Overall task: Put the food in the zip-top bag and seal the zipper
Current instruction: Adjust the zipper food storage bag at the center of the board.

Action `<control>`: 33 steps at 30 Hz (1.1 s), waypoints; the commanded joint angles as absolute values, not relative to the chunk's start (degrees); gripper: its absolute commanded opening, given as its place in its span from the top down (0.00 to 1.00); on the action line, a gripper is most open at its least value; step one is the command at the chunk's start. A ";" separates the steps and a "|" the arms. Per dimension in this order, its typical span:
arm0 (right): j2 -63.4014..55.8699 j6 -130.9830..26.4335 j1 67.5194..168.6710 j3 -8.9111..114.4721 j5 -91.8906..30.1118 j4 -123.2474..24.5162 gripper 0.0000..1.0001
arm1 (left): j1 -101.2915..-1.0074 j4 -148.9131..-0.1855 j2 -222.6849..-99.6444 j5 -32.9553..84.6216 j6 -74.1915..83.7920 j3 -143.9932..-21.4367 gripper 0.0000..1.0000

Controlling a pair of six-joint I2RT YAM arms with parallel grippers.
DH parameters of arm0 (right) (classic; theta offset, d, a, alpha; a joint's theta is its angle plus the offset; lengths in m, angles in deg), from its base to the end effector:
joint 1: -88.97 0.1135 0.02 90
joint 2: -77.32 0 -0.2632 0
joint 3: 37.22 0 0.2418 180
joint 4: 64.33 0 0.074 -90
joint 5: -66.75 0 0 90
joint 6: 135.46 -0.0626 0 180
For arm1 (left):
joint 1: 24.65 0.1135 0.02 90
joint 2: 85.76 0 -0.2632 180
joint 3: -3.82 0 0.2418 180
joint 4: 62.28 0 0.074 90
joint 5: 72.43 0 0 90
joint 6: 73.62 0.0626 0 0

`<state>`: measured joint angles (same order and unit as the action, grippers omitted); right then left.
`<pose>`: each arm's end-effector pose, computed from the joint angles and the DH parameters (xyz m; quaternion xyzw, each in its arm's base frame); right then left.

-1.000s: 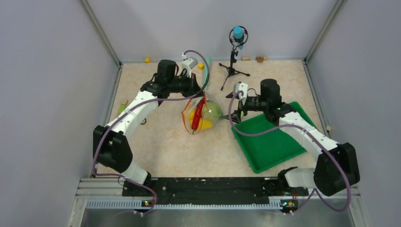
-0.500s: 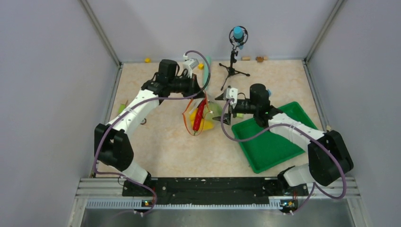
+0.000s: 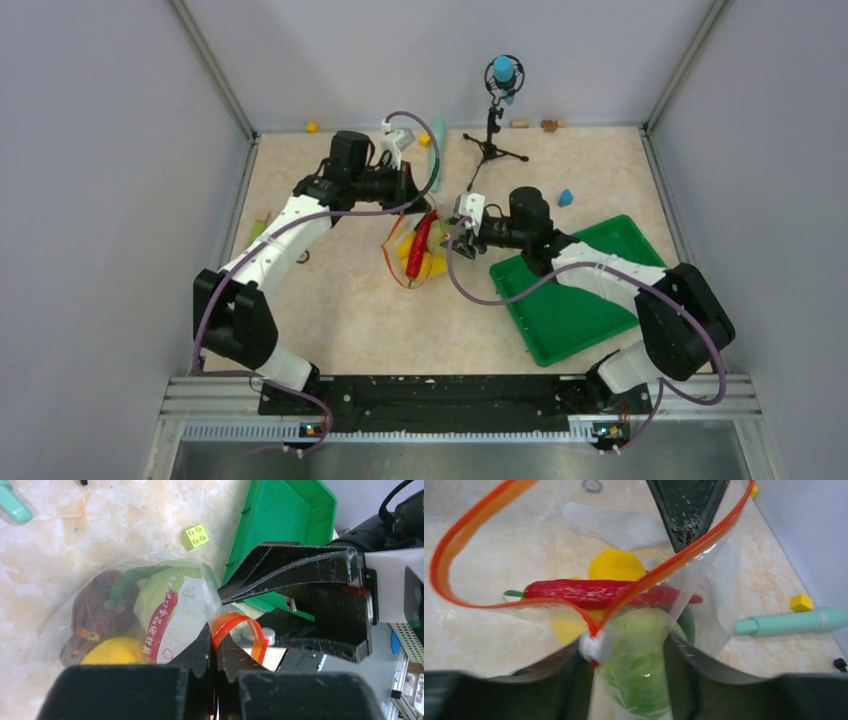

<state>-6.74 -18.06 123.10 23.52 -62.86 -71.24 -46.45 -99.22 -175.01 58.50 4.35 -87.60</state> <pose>0.2525 0.2193 0.2450 -0.5598 0.5436 0.3039 0.5466 0.3170 -0.1710 0.3167 0.2322 0.8133 -0.4228 0.3253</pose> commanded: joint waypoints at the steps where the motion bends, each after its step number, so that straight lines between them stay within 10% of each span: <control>1: -6.08 -19.44 123.56 23.63 -59.44 -75.50 0.60 | -46.19 -95.94 -169.61 59.21 5.73 -86.15 1.00; 5: -4.34 -20.51 123.54 22.64 -58.62 -77.73 0.85 | -46.03 -96.88 -168.32 59.09 6.72 -85.28 1.00; 16: 0.91 -20.22 123.29 23.16 -62.86 -71.17 1.00 | -44.48 -101.18 -164.88 55.74 9.57 -82.57 0.98; 23: -0.84 -17.27 119.95 37.32 -72.33 -39.38 1.00 | -44.37 -104.07 -159.17 56.76 13.89 -82.35 0.09; 33: -4.35 -13.62 118.64 49.04 -76.10 -18.13 1.00 | -44.97 -97.29 -156.68 62.73 18.06 -86.79 0.03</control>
